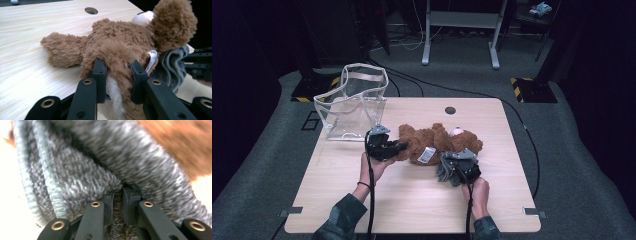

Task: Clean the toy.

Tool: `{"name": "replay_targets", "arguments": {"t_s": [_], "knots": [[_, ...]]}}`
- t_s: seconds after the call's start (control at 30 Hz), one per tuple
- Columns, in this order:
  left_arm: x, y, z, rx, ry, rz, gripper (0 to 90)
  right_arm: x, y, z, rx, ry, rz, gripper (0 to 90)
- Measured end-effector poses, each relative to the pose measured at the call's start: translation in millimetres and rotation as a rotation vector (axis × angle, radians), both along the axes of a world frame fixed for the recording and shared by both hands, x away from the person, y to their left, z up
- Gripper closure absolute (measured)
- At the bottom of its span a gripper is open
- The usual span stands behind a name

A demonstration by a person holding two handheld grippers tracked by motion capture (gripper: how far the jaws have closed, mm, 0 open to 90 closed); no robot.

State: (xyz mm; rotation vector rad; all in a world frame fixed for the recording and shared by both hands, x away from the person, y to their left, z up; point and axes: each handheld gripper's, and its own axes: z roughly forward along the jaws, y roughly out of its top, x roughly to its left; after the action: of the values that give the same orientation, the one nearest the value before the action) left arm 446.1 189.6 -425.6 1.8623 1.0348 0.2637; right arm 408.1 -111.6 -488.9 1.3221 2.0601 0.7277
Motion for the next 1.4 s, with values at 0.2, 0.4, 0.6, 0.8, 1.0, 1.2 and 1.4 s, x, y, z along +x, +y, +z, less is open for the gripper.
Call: {"name": "replay_targets", "arguments": {"t_s": [0.2, 0.4, 0.6, 0.8, 1.0, 1.2, 1.4], "knots": [[0.8, 0.4, -0.5, 0.002, -0.004, -0.004, 71.9, -5.1, -39.6, 2.2, 0.023, -0.002, -0.107, 81.0], [0.8, -1.3, -1.2, 0.004, -0.005, -0.003, 71.8, -14.4, 4.7, 12.0, 0.092, 0.033, 0.056, 80.7], [0.7, -1.2, -1.0, 0.01, -0.004, -0.007, 71.8, -8.5, 46.1, 8.5, 0.079, 0.057, 0.155, 80.4], [1.1, 0.1, -1.9, 0.003, 0.0, -0.016, 71.8, 1.7, 39.8, 7.9, 0.068, 0.055, 0.115, 80.7], [1.1, 0.8, -3.1, 0.0, -0.002, -0.019, 71.8, 6.4, 3.1, 5.3, 0.08, 0.061, 0.023, 80.8], [0.6, 0.6, -3.4, 0.001, 0.001, -0.017, 71.7, 9.0, -23.2, 4.8, 0.065, 0.058, -0.05, 80.8], [0.8, 1.4, -3.4, 0.004, 0.002, -0.021, 71.6, 12.7, -53.9, 6.5, 0.043, 0.049, -0.145, 80.8]]}}
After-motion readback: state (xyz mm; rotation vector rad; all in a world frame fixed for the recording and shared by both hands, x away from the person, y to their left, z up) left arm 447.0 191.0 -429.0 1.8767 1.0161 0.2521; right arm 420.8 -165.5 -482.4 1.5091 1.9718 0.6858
